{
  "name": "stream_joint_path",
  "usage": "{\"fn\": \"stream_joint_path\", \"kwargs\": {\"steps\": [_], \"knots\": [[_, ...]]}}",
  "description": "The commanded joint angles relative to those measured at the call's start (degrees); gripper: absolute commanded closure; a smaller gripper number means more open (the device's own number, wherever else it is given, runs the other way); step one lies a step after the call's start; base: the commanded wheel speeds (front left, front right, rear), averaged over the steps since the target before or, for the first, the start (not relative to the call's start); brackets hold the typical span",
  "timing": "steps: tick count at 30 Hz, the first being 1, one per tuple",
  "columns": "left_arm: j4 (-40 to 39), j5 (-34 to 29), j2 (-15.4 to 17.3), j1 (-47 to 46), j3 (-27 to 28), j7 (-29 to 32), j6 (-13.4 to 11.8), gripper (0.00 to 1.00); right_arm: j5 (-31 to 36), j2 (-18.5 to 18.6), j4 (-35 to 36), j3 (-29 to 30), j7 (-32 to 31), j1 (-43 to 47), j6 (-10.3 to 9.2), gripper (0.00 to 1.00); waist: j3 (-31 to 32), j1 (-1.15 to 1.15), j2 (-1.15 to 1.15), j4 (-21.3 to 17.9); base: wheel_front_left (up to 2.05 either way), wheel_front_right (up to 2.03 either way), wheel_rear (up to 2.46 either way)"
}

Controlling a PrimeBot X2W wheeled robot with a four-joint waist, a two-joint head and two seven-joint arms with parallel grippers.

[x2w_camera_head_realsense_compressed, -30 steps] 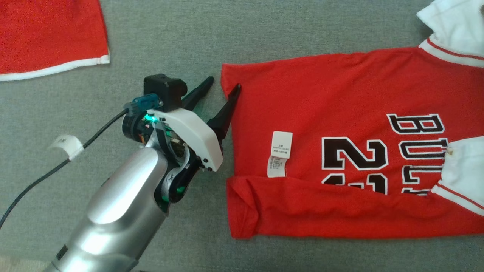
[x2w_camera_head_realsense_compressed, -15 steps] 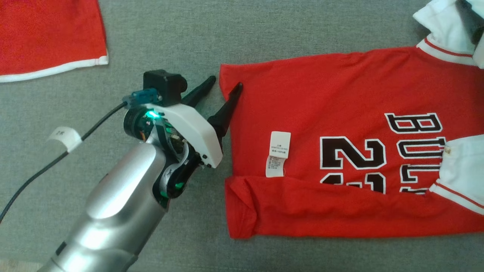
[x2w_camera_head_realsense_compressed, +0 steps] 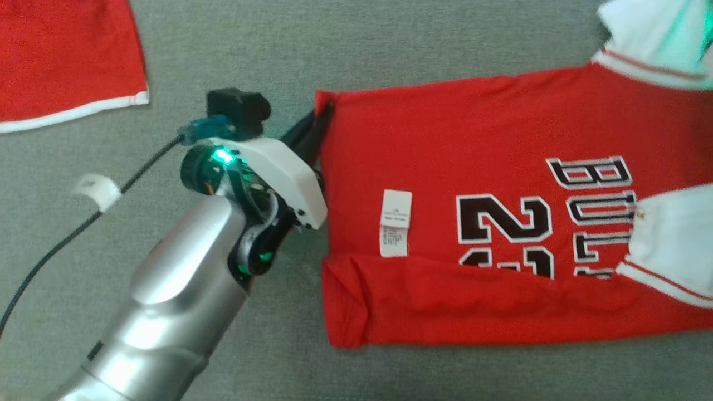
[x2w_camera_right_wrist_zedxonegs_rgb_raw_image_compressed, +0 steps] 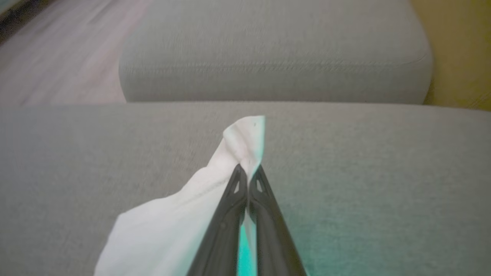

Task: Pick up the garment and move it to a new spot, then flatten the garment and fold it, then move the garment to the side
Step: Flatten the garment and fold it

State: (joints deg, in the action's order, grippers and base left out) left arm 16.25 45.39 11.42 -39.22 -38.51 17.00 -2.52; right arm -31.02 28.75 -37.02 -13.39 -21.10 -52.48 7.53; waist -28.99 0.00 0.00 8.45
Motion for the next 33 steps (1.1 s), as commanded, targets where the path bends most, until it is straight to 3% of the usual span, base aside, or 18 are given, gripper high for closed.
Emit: {"fn": "stream_joint_path", "kwargs": {"steps": [1, 8, 13, 18, 23, 30, 31, 32, 33], "knots": [[-1.46, 0.25, 1.64, -2.14, 2.96, -0.97, -0.25, 1.0, -0.01, 0.39, 1.48, 0.87, 1.38, -2.71, -0.04, 1.0, 0.4, 0.0, 0.0, -0.4, 0.0, 0.0, 0.0], [-3.05, 1.0, 3.58, -0.73, 5.95, -4.61, -0.57, 1.0, -3.67, 1.02, 3.49, 0.4, 2.08, -1.66, -0.04, 1.0, 3.21, 0.0, 0.0, -3.22, 0.0, 0.0, 0.0], [-7.83, 2.72, 5.79, 5.52, 6.86, -6.72, 0.4, 1.0, -7.57, 3.3, 10.09, -1.45, 2.54, 7.2, -0.04, 1.0, 6.05, 0.0, 0.0, -6.24, 0.0, 0.0, 0.0], [-15.03, 4.13, 8.55, 14.44, 8.2, -8.7, -1.24, 1.0, -10.61, 4.75, 18.48, -1.17, 1.82, 18.75, -0.04, 1.0, 8.45, 0.0, 0.0, -9.27, 0.0, 0.0, 0.0], [-21.89, 5.44, 10.46, 24.89, 8.94, -10.75, -3.98, 1.0, -10.63, 3.28, 25.33, 1.4, -0.1, 30.29, -0.04, 1.0, 10.67, 0.0, 0.0, -11.38, 0.0, 0.0, 0.0], [-22.48, 5.97, 10.63, 28.71, 8.77, -11.57, -4.98, 1.0, -8.05, 0.5, 27.35, 4.37, -2.11, 34.99, -0.04, 0.98, 11.73, 0.0, 0.0, -11.7, 0.0, 0.0, 0.0], [-22.1, 5.92, 10.5, 28.94, 8.6, -11.63, -5.1, 0.67, -7.27, 0.19, 27.33, 4.52, -2.5, 35.44, -0.04, 0.08, 11.94, 0.0, 0.0, -11.65, 0.0, 0.0, 0.0], [-21.57, 5.24, 10.74, 29.04, 8.17, -11.69, -5.17, 0.53, -6.6, -0.03, 27.1, 4.5, -3.46, 35.97, -0.04, 0.0, 12.24, 0.0, 0.0, -11.6, 0.0, 0.0, 0.0], [-20.98, 4.54, 11.04, 29.26, 7.64, -11.66, -5.23, 0.17, -5.74, 0.21, 27.29, 3.8, -4.63, 36.53, -0.04, 0.0, 12.53, 0.0, 0.0, -11.56, 0.0, 0.0, 0.0]]}}
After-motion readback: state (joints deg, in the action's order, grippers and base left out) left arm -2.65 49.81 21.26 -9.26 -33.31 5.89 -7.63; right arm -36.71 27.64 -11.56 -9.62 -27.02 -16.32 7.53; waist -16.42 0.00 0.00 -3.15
